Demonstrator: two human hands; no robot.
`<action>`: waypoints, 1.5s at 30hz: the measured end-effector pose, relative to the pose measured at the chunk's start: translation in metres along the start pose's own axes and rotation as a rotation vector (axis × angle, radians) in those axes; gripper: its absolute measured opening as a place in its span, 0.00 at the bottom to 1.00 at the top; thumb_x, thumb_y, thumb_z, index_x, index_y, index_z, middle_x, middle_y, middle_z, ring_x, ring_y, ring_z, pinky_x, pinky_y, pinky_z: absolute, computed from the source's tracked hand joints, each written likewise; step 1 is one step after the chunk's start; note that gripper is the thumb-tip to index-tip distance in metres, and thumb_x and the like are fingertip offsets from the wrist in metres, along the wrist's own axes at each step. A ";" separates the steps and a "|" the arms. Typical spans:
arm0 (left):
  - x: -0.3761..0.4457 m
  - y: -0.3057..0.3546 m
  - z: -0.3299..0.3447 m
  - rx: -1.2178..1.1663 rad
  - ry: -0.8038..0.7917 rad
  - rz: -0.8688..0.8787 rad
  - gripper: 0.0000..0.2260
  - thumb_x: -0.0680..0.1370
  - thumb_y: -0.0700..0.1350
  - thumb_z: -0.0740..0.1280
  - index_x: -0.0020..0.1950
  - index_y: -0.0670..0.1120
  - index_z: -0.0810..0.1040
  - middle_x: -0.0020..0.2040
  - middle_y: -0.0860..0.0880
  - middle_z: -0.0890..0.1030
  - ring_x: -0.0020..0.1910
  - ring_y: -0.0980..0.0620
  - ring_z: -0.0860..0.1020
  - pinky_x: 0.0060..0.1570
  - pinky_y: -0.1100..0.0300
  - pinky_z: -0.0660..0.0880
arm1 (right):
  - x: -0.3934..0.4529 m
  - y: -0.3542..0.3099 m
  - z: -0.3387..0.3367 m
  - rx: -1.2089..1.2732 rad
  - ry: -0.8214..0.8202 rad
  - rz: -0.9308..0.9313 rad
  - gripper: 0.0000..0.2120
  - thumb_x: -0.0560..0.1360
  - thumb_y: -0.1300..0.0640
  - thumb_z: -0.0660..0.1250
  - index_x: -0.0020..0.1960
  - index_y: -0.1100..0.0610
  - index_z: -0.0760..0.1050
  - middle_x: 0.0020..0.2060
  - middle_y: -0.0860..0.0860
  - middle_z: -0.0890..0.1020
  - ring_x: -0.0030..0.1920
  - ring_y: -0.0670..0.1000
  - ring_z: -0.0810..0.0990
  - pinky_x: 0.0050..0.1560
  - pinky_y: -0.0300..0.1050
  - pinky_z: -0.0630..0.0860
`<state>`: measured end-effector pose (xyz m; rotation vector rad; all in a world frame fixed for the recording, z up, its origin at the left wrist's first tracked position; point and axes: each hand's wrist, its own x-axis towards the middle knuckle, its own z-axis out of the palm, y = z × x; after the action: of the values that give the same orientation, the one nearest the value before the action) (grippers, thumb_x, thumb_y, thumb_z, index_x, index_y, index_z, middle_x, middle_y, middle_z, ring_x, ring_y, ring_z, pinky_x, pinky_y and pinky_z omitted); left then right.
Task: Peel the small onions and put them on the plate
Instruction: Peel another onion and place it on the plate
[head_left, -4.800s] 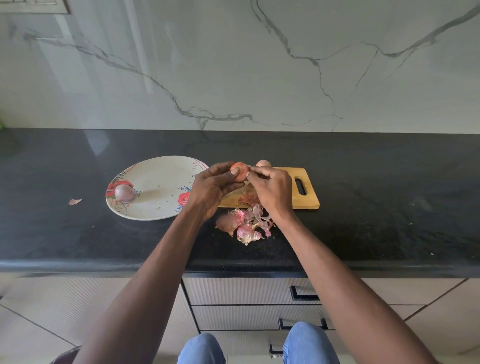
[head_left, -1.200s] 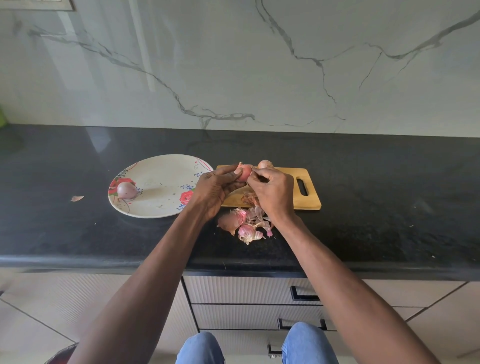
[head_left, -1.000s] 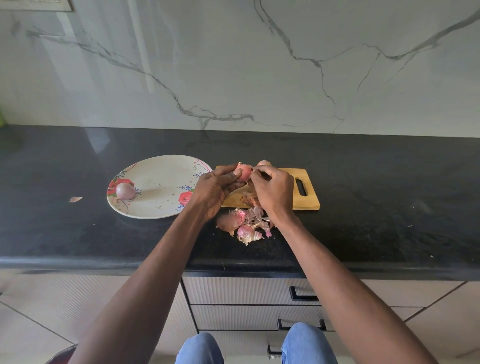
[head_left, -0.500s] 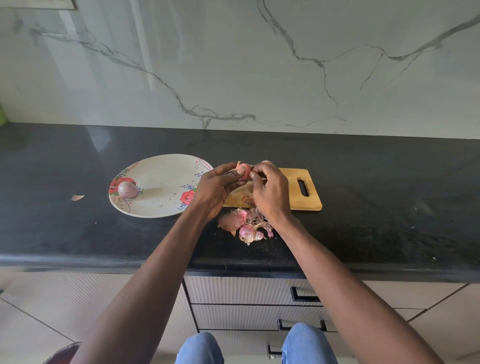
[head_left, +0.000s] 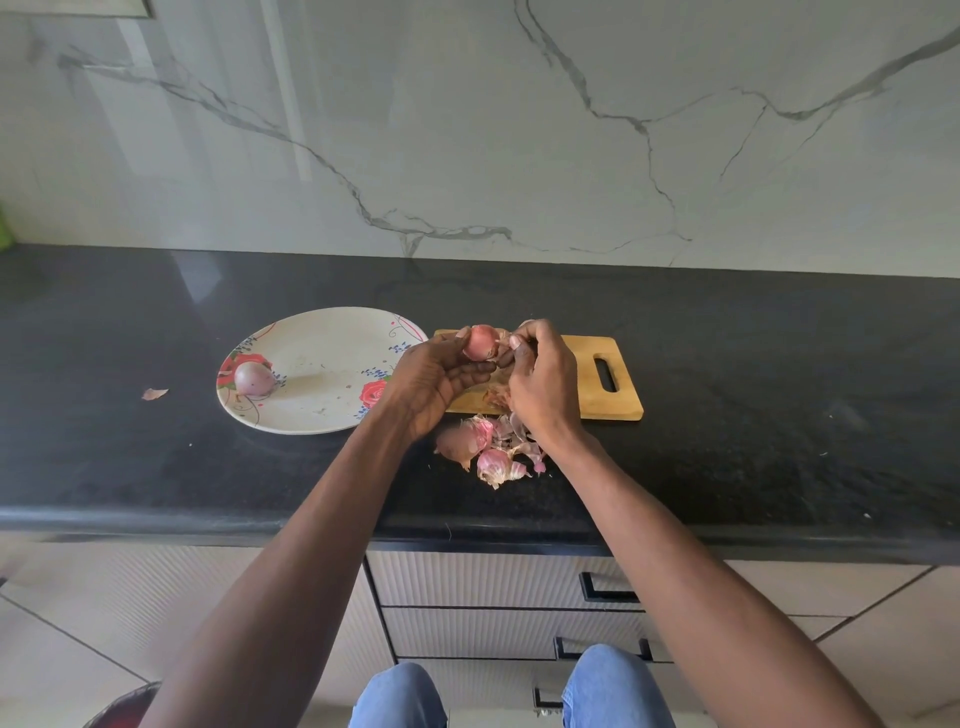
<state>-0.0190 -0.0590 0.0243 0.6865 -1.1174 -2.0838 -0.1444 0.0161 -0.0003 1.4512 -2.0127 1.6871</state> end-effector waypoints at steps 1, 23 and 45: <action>0.000 0.000 0.000 0.001 0.002 -0.006 0.07 0.83 0.40 0.63 0.57 0.37 0.76 0.50 0.36 0.82 0.42 0.46 0.83 0.43 0.59 0.83 | 0.000 0.000 0.000 -0.002 0.004 0.010 0.02 0.80 0.68 0.63 0.52 0.63 0.73 0.46 0.53 0.78 0.45 0.50 0.79 0.40 0.33 0.76; 0.003 -0.002 -0.003 -0.079 -0.040 0.080 0.17 0.67 0.33 0.72 0.55 0.37 0.79 0.49 0.42 0.86 0.48 0.46 0.85 0.54 0.53 0.82 | 0.000 -0.001 -0.004 0.050 0.053 -0.102 0.08 0.73 0.65 0.75 0.52 0.65 0.84 0.45 0.56 0.86 0.45 0.45 0.82 0.47 0.28 0.77; 0.006 -0.003 -0.003 0.010 -0.062 0.043 0.09 0.81 0.32 0.64 0.60 0.35 0.76 0.54 0.38 0.83 0.49 0.46 0.84 0.56 0.53 0.81 | 0.007 -0.002 -0.008 0.209 -0.079 0.190 0.05 0.76 0.61 0.70 0.43 0.61 0.82 0.38 0.54 0.83 0.38 0.48 0.80 0.39 0.43 0.78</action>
<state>-0.0219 -0.0635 0.0191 0.6010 -1.1677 -2.0768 -0.1505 0.0188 0.0082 1.4482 -2.1308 2.0002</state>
